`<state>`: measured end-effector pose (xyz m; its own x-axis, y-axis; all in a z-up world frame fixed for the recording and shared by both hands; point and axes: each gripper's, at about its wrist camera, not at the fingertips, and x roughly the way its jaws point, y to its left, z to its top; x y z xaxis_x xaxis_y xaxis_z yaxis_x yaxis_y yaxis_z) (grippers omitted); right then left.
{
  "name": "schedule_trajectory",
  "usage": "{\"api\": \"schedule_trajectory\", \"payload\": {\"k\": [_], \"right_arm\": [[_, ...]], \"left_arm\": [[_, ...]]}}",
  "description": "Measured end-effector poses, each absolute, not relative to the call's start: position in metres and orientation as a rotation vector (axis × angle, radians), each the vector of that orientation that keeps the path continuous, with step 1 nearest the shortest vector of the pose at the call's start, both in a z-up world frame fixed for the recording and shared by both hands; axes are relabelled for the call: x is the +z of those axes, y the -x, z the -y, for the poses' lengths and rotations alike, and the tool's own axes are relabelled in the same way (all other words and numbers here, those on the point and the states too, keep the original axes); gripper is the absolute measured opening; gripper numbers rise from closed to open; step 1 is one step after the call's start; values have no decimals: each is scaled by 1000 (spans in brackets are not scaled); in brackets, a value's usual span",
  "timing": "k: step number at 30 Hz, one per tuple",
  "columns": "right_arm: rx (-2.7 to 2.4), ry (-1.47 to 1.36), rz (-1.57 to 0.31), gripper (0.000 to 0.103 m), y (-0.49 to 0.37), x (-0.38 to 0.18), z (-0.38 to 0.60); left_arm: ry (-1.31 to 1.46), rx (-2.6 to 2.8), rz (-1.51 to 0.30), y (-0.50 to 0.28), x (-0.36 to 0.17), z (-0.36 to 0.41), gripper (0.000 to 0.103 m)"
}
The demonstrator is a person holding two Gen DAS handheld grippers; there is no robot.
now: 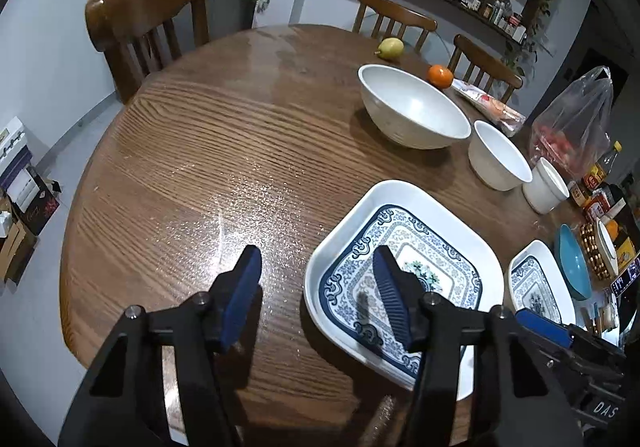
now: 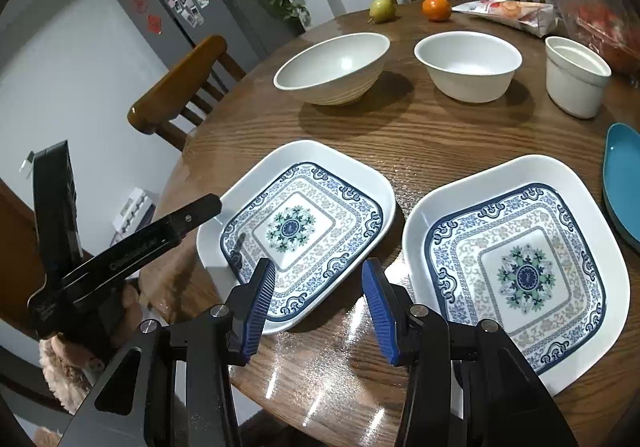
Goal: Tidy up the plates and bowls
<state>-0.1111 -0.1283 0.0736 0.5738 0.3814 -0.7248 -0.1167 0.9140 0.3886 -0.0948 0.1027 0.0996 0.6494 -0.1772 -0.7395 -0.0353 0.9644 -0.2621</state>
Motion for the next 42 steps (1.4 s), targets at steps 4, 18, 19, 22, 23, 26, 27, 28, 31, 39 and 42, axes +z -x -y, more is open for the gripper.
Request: {"api": "schedule_trajectory", "payload": {"k": [4,18,19,22,23,26,27,28,31,39,42], "right_arm": [[267,-311,-929,48,106,65,124],[232,-250,-904,36,93,48,113],[233,-255,-904,36,92,48,113],[224,-252,-904,36,89,48,113],[220,-251,-903,36,88,48,113],[212,-245,-907,36,85,49,113],[211,-245,-911,36,83,49,113],[212,-250,-913,36,80,49,114],[212,-247,-916,36,75,51,113],[175,-203,-915,37,65,51,111],[179,-195,-915,37,65,51,111]], "left_arm": [[264,-79,-880,91,95,-104,55],[235,-113,-896,88,82,-105,31],[237,-123,-900,89,82,-105,32],[225,-117,-899,91,83,-103,31],[226,-119,-899,92,83,-103,31],[227,-119,-898,95,86,-101,31],[222,-120,-891,97,87,-100,31],[216,-120,-886,99,88,-100,31],[214,-131,-878,103,92,-101,31],[186,-144,-903,105,85,-89,32],[187,-141,-902,106,82,-90,32]]}}
